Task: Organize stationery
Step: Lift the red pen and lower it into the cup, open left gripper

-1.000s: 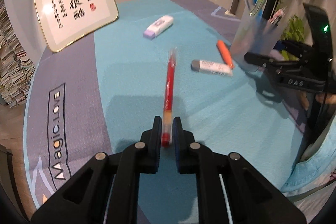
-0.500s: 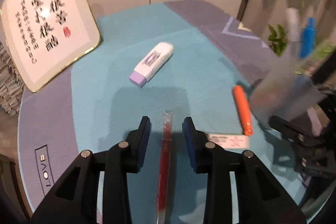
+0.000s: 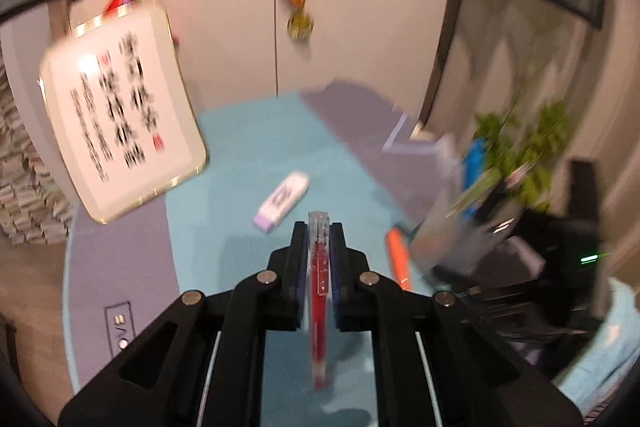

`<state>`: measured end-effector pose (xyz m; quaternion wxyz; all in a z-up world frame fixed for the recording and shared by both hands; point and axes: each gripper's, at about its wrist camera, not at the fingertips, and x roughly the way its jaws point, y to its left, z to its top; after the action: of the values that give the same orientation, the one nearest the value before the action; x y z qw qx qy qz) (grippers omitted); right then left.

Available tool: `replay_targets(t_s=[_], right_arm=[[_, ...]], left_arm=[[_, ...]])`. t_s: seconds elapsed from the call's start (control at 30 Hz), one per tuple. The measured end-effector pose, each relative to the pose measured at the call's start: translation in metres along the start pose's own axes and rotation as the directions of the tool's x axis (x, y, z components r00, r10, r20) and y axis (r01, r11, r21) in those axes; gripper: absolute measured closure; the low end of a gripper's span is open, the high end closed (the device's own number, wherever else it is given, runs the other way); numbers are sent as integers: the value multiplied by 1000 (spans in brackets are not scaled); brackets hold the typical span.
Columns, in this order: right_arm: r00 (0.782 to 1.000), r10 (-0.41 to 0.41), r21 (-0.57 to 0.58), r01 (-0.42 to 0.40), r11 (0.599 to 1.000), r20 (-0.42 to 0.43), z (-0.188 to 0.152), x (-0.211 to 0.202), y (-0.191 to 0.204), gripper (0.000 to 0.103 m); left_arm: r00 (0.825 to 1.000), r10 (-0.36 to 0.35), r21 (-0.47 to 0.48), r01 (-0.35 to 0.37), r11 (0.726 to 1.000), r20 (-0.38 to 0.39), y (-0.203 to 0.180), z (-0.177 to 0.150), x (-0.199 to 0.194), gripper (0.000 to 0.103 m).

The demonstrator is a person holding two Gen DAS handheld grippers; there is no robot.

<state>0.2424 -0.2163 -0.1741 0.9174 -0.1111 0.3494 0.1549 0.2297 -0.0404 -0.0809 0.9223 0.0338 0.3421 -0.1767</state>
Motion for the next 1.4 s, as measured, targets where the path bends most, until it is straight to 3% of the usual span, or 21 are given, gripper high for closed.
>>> replay_targets(t_s=[0.23, 0.43, 0.67, 0.77, 1.0, 1.4], right_arm=[[1000, -2, -1, 2, 1000, 0, 0, 0, 0, 33], [1000, -1, -1, 1, 1000, 0, 0, 0, 0, 33], [1000, -1, -1, 1, 1000, 0, 0, 0, 0, 33], [1000, -1, -1, 1, 1000, 0, 0, 0, 0, 33], [1000, -3, -3, 3, 1000, 1, 0, 0, 1, 33], [1000, -2, -1, 2, 1000, 0, 0, 0, 1, 33]], left_arm=[[993, -36, 24, 34, 999, 109, -17, 11, -40, 95], [977, -78, 28, 74, 997, 199, -29, 29, -67, 95], [918, -179, 51, 172, 984, 355, -57, 52, -109, 95], [908, -205, 62, 196, 979, 366, -68, 52, -110, 95], [920, -217, 54, 211, 976, 326, -89, 56, -86, 95], [965, -193, 41, 188, 981, 175, -93, 46, -27, 95]])
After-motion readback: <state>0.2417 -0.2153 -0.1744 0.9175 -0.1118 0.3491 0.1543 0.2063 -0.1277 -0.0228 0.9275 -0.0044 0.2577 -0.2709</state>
